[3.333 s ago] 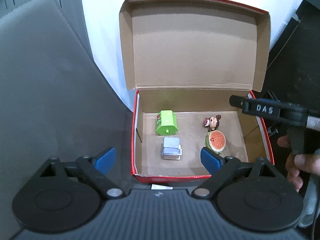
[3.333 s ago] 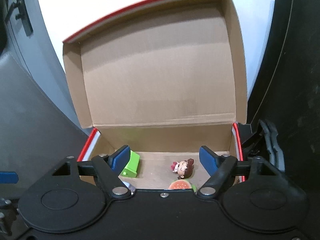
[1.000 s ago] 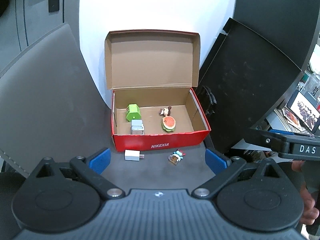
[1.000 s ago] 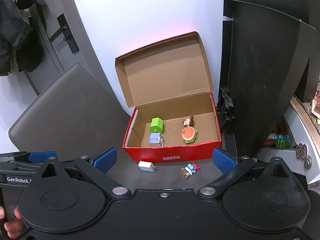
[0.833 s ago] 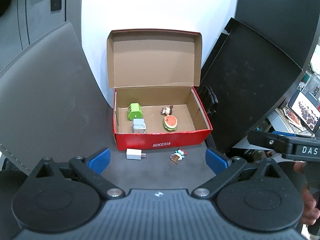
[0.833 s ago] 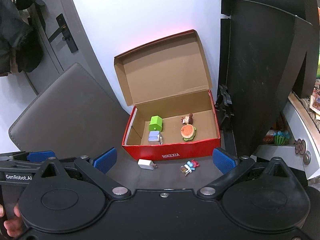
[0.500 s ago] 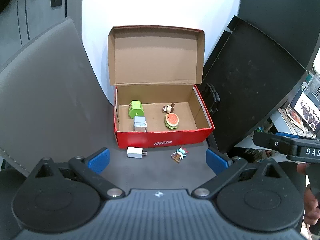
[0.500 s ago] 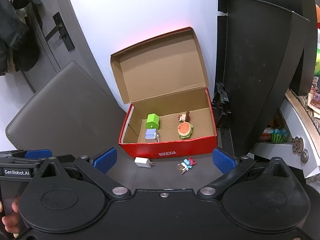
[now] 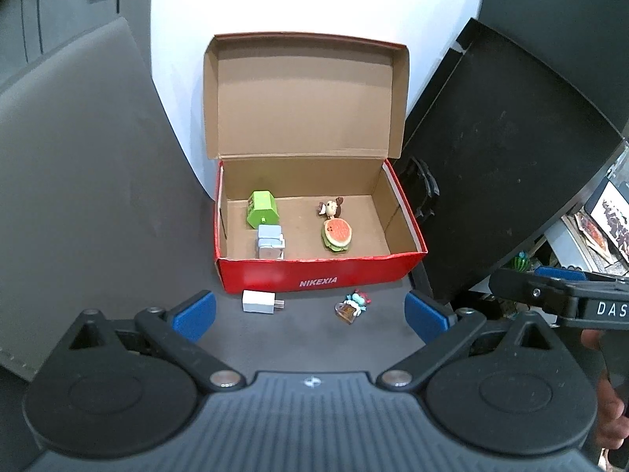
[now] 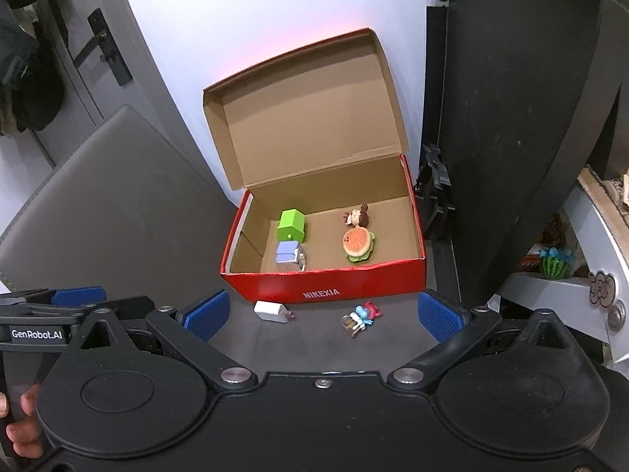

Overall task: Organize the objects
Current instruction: 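Move both tools toward the white charger plug and the blue figure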

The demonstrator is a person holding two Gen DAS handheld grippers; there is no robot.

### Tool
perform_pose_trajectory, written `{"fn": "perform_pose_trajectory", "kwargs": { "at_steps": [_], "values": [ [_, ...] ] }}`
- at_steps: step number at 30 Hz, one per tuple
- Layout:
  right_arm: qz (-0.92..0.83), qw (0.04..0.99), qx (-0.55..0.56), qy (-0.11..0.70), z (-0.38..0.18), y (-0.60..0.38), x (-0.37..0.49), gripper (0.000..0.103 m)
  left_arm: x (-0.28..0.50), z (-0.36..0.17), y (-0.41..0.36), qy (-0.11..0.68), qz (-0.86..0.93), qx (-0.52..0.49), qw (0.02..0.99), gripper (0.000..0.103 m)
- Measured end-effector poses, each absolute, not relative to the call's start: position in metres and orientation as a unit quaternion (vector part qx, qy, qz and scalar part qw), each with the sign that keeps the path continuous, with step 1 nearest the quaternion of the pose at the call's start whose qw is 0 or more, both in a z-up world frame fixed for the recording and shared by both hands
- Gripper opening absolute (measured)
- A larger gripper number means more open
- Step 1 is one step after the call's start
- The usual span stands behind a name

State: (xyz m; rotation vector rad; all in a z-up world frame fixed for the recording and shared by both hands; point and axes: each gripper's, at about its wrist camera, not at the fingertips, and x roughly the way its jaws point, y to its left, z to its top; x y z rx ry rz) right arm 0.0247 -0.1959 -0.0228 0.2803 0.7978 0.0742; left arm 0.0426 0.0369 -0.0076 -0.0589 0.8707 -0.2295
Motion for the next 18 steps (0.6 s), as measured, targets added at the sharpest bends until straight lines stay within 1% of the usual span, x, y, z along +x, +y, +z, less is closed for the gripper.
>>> {"fn": "perform_pose_trajectory", "kwargs": {
  "at_steps": [18],
  "values": [
    [0.05, 0.889, 0.139, 0.433, -0.072, -0.198, 0.083, 0.103, 0.102, -0.058, 0.035, 0.461, -0.087, -0.04, 0.882, 0.101]
  ]
}}
